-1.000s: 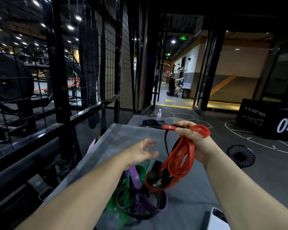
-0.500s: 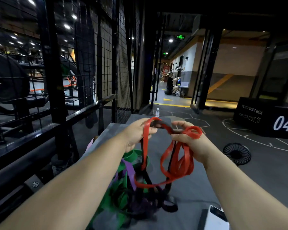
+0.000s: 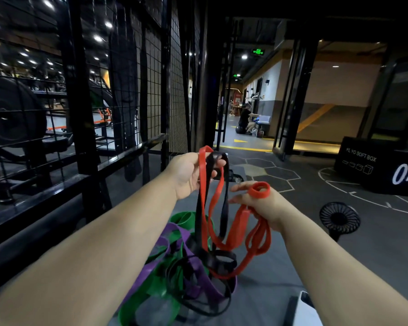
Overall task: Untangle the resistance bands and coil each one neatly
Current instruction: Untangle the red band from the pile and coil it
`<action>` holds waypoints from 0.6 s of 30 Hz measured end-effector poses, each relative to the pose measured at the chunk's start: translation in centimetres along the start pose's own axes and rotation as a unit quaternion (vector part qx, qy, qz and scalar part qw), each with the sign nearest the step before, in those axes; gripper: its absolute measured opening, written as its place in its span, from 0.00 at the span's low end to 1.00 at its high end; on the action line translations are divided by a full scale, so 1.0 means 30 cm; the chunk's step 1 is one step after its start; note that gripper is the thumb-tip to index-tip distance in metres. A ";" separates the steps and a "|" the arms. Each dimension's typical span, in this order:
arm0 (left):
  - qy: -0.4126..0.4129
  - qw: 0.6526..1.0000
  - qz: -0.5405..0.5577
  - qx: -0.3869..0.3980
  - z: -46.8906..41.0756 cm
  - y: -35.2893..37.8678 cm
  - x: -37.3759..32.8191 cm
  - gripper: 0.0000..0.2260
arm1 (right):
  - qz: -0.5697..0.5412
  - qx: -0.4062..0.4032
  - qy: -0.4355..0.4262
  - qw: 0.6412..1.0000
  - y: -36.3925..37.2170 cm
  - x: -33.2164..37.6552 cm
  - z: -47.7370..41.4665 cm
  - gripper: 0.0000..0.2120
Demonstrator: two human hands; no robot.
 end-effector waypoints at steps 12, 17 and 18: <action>-0.042 0.999 -0.002 0.023 -0.010 0.027 -0.013 0.34 | -0.258 0.124 -0.053 0.957 0.160 0.081 -0.028 0.13; -0.033 0.983 -0.176 -0.025 0.000 -0.022 -0.036 0.07 | -0.017 0.002 -0.032 0.999 0.043 0.094 -0.038 0.03; -0.043 0.977 -0.209 -0.025 -0.003 -0.044 -0.034 0.09 | 0.000 -0.017 -0.033 0.999 0.014 0.100 -0.036 0.03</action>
Point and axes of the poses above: each hand's wrist, its own z-axis away from the middle knuckle, its own y-axis out of the palm, x = y × z, the point moved 10 cm from there along -z, towards the middle knuckle, and after that the axes turned 14 degrees about x, right-handed, at the moved point
